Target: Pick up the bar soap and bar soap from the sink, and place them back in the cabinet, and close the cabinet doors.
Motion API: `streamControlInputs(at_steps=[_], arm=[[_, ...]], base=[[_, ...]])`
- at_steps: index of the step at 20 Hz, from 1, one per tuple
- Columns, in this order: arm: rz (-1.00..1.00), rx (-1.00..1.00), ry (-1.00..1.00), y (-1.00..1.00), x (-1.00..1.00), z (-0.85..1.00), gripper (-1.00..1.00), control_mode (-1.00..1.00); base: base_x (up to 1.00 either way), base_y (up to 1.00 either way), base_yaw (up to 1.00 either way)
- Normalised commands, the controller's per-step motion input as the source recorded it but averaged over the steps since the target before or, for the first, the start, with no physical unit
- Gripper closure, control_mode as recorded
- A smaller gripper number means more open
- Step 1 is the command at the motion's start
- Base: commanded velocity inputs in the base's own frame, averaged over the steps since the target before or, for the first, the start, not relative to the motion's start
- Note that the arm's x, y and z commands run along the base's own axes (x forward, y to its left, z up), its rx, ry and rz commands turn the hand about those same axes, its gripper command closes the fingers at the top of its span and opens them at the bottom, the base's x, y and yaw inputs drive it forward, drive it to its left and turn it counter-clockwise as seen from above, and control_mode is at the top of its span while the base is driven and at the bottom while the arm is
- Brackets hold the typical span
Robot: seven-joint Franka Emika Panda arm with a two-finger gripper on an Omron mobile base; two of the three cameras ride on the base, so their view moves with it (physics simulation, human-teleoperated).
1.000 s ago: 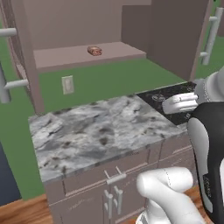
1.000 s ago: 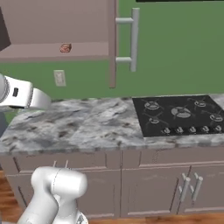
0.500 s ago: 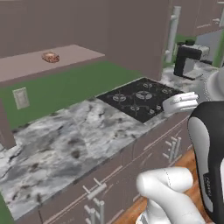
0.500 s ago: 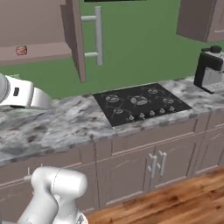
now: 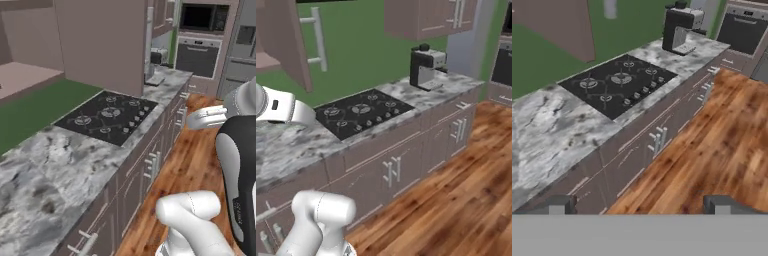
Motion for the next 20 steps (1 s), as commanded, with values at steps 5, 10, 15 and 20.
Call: streamControlInputs(at_steps=[5,10,15,20], arm=[[0.00,0.00,0.00,0.00,0.00,0.00,-1.00,1.00],[0.00,0.00,0.00,0.00,0.00,0.00,-1.00,1.00],[0.00,0.00,0.00,0.00,0.00,0.00,-1.00,1.00],[0.00,0.00,0.00,0.00,0.00,0.00,-1.00,1.00]], base=[[0.00,-0.09,-0.62],[0.00,-0.14,-0.59],[0.00,-0.20,-0.55],[0.15,-0.15,-0.47]])
